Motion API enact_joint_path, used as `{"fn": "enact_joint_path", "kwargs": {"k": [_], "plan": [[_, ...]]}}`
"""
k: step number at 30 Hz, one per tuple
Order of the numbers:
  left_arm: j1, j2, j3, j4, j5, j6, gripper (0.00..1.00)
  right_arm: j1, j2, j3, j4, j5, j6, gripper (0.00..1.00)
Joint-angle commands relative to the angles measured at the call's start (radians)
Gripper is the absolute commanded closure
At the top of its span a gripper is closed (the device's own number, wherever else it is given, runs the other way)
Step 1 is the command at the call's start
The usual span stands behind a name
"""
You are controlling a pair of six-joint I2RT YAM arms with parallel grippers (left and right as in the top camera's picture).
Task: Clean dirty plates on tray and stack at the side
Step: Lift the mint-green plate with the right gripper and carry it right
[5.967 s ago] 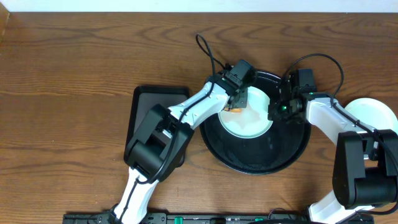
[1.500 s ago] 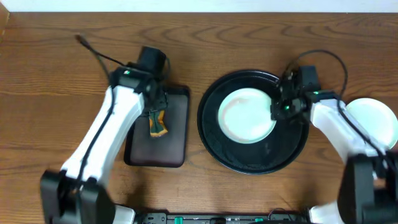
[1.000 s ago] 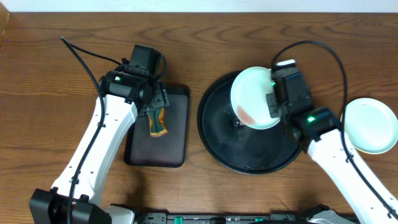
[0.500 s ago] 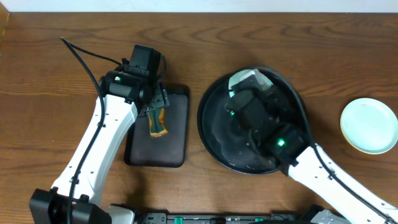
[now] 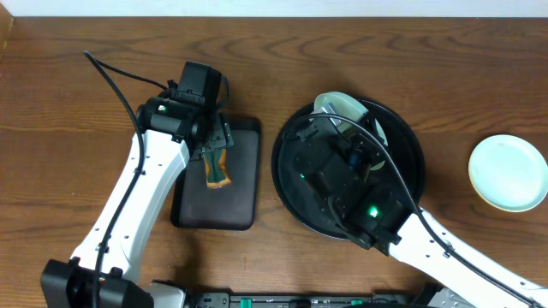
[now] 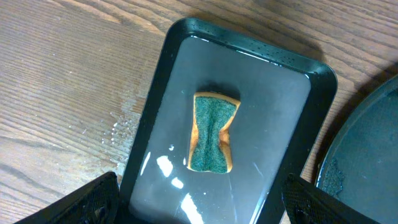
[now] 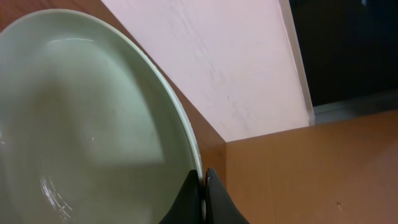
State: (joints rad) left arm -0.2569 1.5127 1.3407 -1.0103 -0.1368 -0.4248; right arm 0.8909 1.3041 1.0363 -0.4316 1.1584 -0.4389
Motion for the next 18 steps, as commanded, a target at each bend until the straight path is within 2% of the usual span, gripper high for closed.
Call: {"fn": "enact_joint_path", "kwargs": {"k": [1, 18], "plan": [[0.004, 0.003, 0.018, -0.002, -0.002, -0.002, 0.16, 0.012, -0.016, 0.015, 0.011, 0.045, -0.014, 0.99], [0.004, 0.003, 0.018, -0.002, -0.002, -0.002, 0.15, 0.012, -0.016, 0.015, 0.084, 0.045, -0.018, 0.99]]}}
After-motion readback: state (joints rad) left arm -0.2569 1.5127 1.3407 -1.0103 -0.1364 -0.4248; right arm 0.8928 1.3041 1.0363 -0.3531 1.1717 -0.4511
